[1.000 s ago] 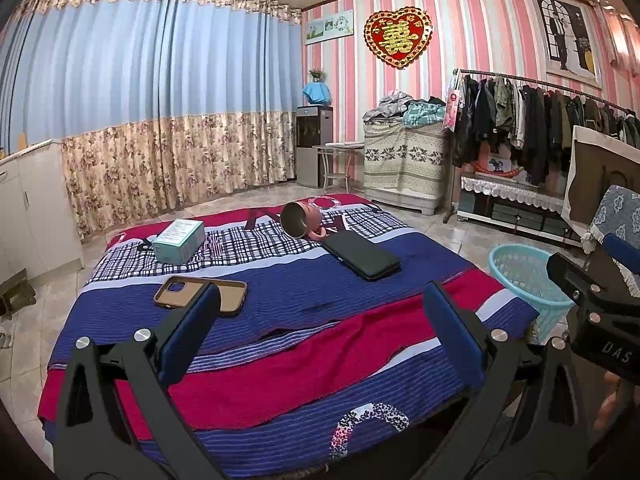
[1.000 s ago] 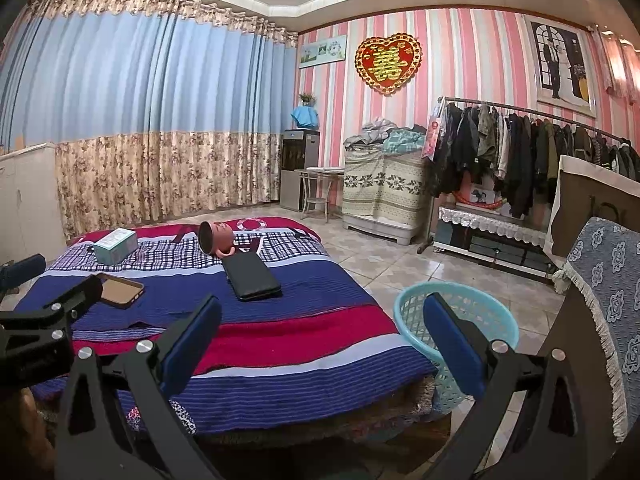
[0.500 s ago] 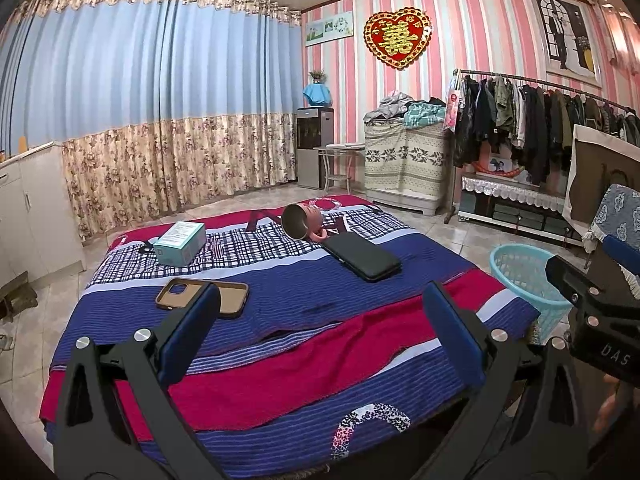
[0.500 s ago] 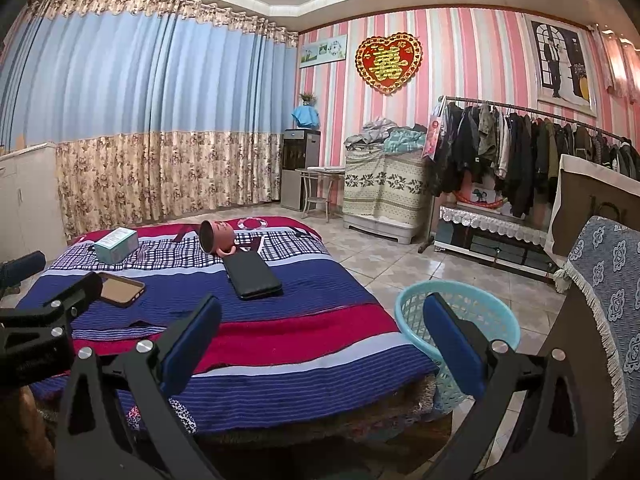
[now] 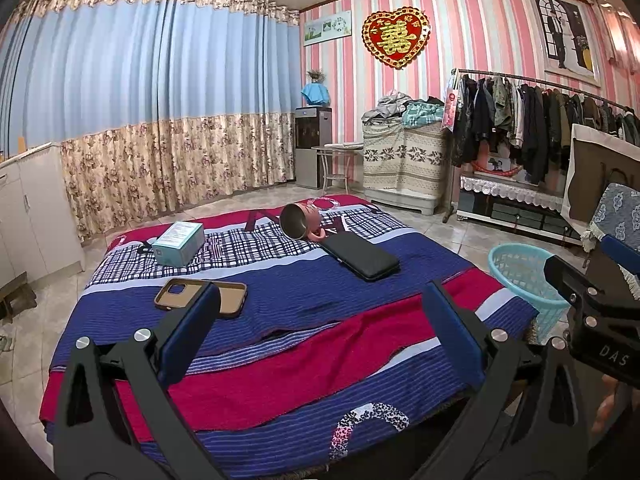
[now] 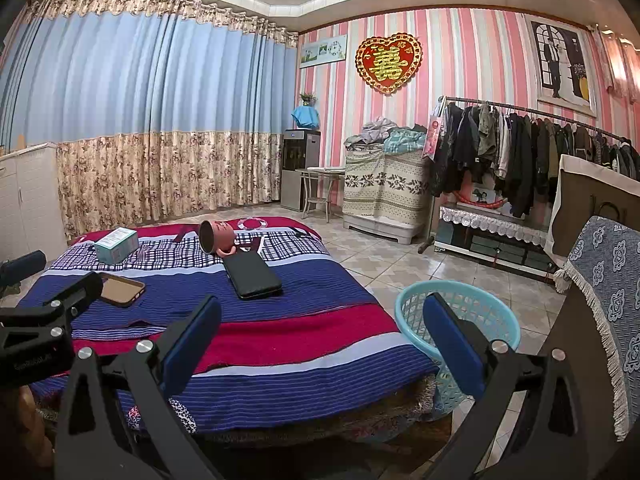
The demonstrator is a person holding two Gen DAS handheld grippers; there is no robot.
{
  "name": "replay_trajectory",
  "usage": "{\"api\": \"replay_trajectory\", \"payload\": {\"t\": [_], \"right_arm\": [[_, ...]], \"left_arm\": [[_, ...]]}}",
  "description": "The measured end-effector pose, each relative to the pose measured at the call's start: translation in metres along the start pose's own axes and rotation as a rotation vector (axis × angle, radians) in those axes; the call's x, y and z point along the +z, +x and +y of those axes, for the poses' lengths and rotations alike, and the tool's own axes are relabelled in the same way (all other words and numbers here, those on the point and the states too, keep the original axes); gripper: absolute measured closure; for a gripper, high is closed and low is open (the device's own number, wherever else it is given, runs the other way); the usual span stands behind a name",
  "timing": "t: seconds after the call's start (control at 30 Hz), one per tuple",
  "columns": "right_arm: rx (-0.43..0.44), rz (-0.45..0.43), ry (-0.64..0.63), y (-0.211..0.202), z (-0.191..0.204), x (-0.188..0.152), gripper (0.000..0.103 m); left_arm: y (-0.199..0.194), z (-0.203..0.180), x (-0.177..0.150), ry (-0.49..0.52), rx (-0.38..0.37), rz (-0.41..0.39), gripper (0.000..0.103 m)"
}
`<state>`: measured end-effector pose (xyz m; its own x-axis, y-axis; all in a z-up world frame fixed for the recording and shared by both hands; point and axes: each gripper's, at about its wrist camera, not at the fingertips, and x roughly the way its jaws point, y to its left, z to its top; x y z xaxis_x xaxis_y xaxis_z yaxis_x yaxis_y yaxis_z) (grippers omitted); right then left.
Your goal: Collect trash
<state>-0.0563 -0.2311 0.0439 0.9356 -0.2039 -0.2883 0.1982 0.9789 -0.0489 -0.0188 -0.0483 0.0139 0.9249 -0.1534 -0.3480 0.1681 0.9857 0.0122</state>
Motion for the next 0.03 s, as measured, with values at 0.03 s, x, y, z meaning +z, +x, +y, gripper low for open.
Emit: {"api": "replay_trajectory", "payload": {"t": [0.03], "right_arm": [[0.000, 0.000, 0.000, -0.0002, 0.0000, -0.0001, 0.004]], "left_arm": [[-0.0002, 0.0003, 0.0001, 0.000, 0.000, 0.000, 0.005]]}}
